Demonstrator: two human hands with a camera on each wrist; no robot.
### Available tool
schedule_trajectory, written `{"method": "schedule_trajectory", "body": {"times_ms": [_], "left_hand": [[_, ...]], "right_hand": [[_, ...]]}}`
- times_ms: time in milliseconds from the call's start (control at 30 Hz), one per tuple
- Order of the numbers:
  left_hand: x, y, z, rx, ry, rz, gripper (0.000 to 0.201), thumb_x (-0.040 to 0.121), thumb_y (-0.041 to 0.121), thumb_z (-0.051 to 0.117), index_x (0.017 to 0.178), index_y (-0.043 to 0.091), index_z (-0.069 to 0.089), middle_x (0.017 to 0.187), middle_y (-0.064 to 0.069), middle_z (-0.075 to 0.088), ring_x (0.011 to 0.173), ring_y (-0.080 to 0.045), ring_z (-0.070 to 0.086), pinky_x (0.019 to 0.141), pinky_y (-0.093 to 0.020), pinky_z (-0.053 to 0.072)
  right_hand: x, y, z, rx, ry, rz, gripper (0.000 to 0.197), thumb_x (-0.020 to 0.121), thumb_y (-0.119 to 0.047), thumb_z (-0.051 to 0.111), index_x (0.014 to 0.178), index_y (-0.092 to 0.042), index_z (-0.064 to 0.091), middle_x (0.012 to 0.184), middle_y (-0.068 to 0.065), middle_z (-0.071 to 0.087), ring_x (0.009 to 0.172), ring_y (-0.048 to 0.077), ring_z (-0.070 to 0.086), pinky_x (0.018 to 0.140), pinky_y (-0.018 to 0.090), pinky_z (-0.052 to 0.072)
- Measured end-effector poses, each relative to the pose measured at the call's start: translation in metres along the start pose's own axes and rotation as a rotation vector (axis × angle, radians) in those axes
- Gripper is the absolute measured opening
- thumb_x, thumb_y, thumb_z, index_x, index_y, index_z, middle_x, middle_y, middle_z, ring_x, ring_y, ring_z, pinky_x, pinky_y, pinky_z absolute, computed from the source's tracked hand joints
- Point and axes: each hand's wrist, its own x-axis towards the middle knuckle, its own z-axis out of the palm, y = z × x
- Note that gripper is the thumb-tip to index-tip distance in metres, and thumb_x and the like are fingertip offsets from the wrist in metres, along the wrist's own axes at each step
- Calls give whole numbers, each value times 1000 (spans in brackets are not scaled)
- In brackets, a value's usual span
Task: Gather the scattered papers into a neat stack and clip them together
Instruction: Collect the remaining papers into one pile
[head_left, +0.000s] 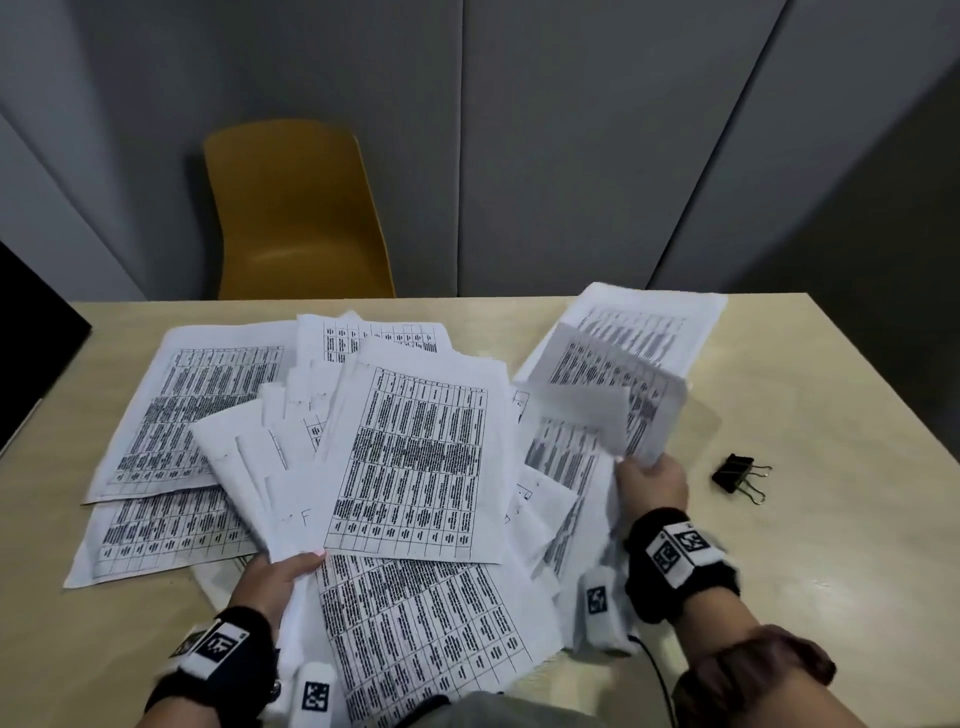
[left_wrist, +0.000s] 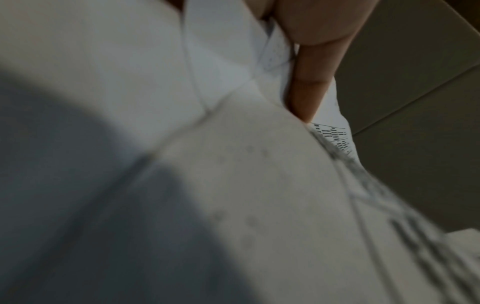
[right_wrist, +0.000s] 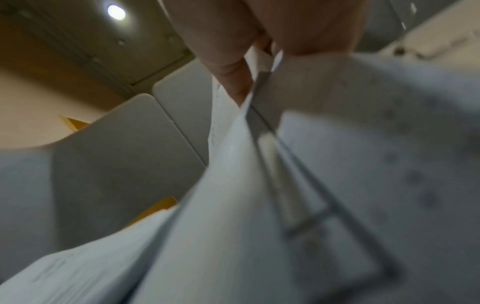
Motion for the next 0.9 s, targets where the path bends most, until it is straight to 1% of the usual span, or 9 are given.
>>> {"method": "schedule_trajectory", "body": {"times_ms": [167, 333, 500, 567, 633, 700, 767, 833, 900], "left_hand": [[3, -1, 3, 44, 0, 24, 35, 78, -8, 62, 112, -8, 57, 111, -17, 61, 97, -26, 53, 92, -31, 34], [-3, 5, 5, 49, -3, 50, 36, 80, -9, 60, 115, -10, 55, 116, -24, 59, 97, -24, 49, 90, -32, 33], [3, 3, 3, 93, -11, 54, 33, 78, -11, 60, 111, -14, 56, 115, -28, 60, 95, -26, 52, 90, -31, 35], [5, 2, 2, 120, -5, 65, 29, 78, -7, 63, 107, -10, 58, 109, -23, 62, 95, -28, 53, 91, -33, 36], [6, 2, 2, 124, 5, 66, 24, 78, -5, 64, 100, -4, 56, 106, -20, 60, 97, -31, 54, 92, -35, 36], [7, 0, 2, 129, 23, 78, 26, 78, -2, 65, 100, -2, 51, 107, -16, 57, 100, -31, 51, 94, -37, 35], [10, -3, 1, 126, 19, 60, 35, 77, 2, 67, 108, -4, 52, 114, -17, 58, 104, -33, 52, 98, -41, 36], [10, -4, 1, 141, 26, 51, 43, 76, 4, 69, 115, -4, 53, 116, -20, 60, 107, -36, 54, 99, -43, 37], [15, -6, -1, 121, 32, 39, 46, 75, 4, 69, 117, -5, 54, 117, -21, 62, 107, -37, 56, 99, -45, 39]], "right_hand": [[-1, -48, -40, 39, 136, -213, 17, 84, -13, 60, 92, 0, 67, 84, 20, 66, 82, 29, 63, 73, 32, 46], [-14, -80, -62, 133, 243, -324, 16, 86, -12, 60, 88, 1, 67, 73, 12, 56, 71, 17, 52, 53, 16, 30], [-14, -97, -75, 202, 314, -417, 11, 81, -11, 63, 79, -1, 65, 73, 9, 57, 69, 9, 52, 49, 17, 32], [-15, -108, -80, 222, 332, -474, 9, 81, -12, 63, 80, -3, 66, 74, 8, 58, 66, 3, 51, 48, 9, 35], [-16, -120, -85, 236, 334, -544, 14, 81, -14, 62, 85, -2, 68, 76, 6, 61, 68, 3, 54, 53, 13, 39], [-18, -131, -89, 278, 334, -616, 17, 80, -16, 62, 87, -3, 70, 73, 0, 63, 59, -6, 53, 56, 10, 40], [-22, -139, -91, 329, 332, -660, 19, 77, -18, 62, 86, -5, 72, 64, -20, 61, 56, -14, 53, 60, 11, 42], [-29, -138, -91, 380, 322, -676, 22, 74, -24, 60, 83, -7, 71, 56, -28, 59, 59, -12, 53, 61, 20, 45], [-41, -133, -89, 445, 317, -672, 23, 74, -25, 60, 78, -4, 69, 53, -26, 58, 62, -7, 53, 61, 23, 46]]}}
